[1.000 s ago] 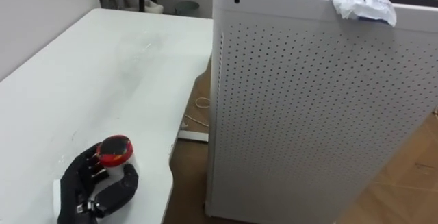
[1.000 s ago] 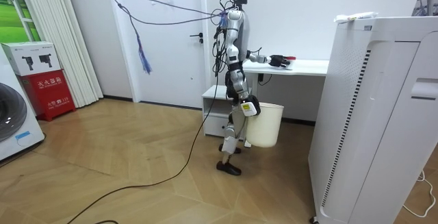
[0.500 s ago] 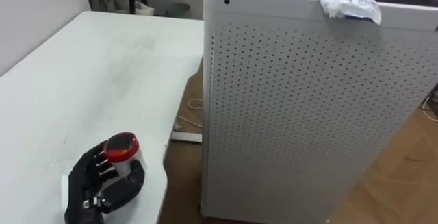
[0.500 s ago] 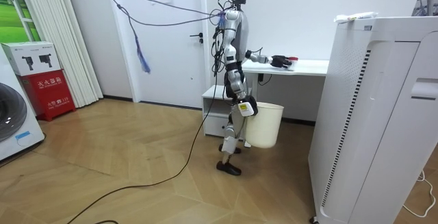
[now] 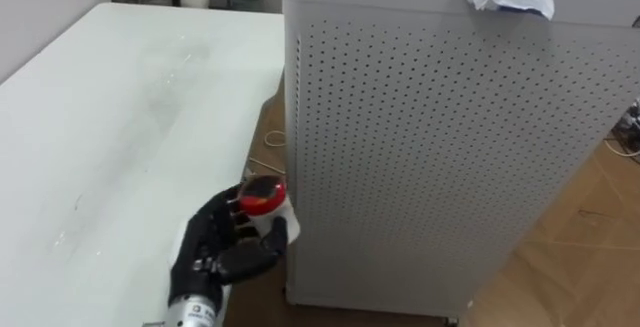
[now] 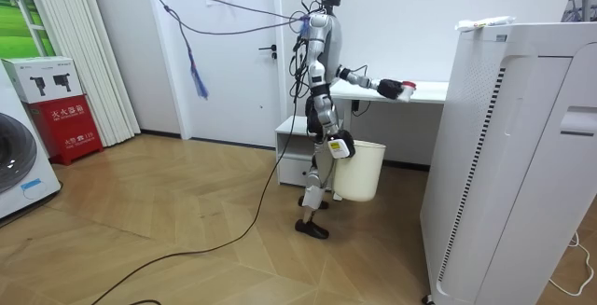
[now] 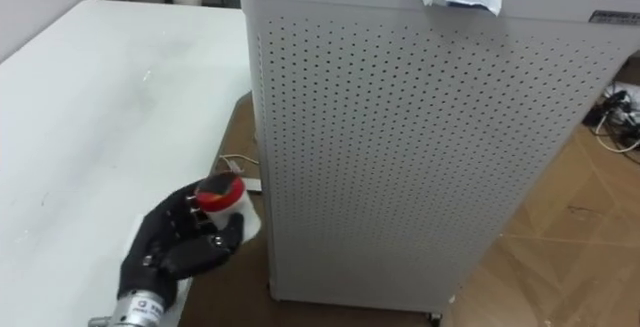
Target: Pick garbage
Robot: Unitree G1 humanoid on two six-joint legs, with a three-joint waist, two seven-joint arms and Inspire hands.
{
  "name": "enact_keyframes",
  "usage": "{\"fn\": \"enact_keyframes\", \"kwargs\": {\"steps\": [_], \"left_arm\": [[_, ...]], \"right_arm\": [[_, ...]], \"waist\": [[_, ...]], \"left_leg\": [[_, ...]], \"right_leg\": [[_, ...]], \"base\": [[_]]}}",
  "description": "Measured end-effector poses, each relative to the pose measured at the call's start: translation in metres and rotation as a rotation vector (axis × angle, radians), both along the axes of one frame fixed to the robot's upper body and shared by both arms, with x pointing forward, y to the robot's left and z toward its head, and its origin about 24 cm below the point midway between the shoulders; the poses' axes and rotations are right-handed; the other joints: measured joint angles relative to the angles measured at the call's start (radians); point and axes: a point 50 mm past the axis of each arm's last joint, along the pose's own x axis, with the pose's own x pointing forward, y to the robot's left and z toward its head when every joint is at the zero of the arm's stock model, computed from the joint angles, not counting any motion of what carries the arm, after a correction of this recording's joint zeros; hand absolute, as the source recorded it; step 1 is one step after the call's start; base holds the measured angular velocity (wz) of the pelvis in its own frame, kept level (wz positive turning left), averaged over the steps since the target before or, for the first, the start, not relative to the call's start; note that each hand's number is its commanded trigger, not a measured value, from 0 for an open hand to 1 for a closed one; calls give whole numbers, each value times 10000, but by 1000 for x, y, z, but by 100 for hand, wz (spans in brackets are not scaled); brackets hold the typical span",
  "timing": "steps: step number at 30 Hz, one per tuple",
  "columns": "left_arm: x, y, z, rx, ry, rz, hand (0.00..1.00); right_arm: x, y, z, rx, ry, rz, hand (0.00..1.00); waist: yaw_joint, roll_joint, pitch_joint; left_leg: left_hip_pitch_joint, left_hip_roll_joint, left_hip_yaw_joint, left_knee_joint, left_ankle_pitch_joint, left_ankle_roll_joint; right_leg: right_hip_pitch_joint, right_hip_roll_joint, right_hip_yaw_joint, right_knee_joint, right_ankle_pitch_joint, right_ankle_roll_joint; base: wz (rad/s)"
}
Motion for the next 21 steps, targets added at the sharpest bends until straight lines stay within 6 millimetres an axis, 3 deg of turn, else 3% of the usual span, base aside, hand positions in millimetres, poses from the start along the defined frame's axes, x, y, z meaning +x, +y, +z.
{"fn": "enact_keyframes", "kwargs": {"steps": [4, 7, 13, 21], "left_arm": [[-4, -29, 13, -592, -311, -1939, 100], [-6, -38, 18, -723, -564, -2736, 100], [-10, -40, 11, -605, -298, -3342, 100], [-17, -37, -6, -511, 479, -3801, 100]], "right_arm": [[7, 1, 3, -11, -266, 112, 100], [13, 2, 5, -17, -532, 138, 100], [30, 0, 12, -165, -1002, 97, 100], [52, -4, 20, -514, -1536, 94, 100]], "waist": [[-258, 20, -5], [-302, 44, -17], [-261, 261, 0], [-322, 560, -2]], "left_leg": [[-206, 16, 62, 11, 1, -2], [-230, 27, 180, 14, 1, -2], [-320, 46, 473, 32, 1, -2], [-570, 62, 494, 50, 2, -2]], "right_leg": [[-218, 12, 28, 5, 7, -11], [-302, 9, 86, 42, 7, -11], [-484, 14, 229, 109, 7, -10], [-787, 29, 266, 182, 9, -13]], "base": [[-3], [-12], [-7], [-1]]}}
